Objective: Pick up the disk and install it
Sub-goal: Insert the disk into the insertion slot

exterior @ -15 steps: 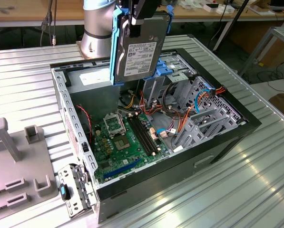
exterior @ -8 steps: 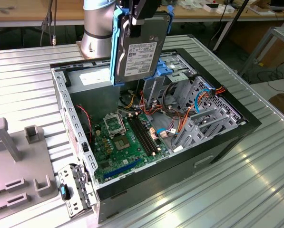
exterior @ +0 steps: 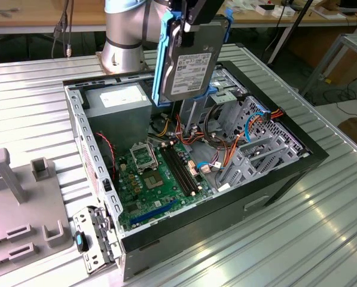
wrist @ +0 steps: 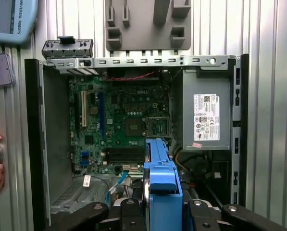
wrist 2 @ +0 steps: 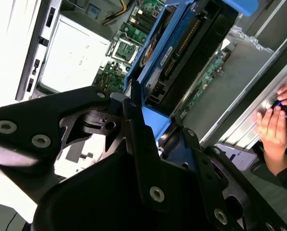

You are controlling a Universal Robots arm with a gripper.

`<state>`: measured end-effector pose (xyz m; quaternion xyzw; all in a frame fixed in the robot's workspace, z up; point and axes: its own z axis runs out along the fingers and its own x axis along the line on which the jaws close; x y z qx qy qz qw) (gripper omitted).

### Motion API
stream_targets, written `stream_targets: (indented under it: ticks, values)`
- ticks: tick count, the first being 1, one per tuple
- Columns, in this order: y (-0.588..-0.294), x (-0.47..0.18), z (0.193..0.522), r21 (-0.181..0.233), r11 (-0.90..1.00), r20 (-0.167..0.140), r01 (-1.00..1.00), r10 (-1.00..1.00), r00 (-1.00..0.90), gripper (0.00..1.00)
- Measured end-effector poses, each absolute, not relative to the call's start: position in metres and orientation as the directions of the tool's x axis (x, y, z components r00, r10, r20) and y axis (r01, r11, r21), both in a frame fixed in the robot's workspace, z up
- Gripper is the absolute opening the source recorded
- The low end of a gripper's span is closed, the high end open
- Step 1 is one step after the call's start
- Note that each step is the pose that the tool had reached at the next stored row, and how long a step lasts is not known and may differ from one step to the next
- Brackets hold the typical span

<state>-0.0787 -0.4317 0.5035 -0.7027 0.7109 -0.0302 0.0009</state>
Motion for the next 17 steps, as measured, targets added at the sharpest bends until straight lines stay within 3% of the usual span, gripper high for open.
stream_targets:
  ticks: [17]
  values:
    - [-0.494,-0.059,0.501,-0.034,0.011,0.041,-0.999,-0.999,-0.012,0.37]
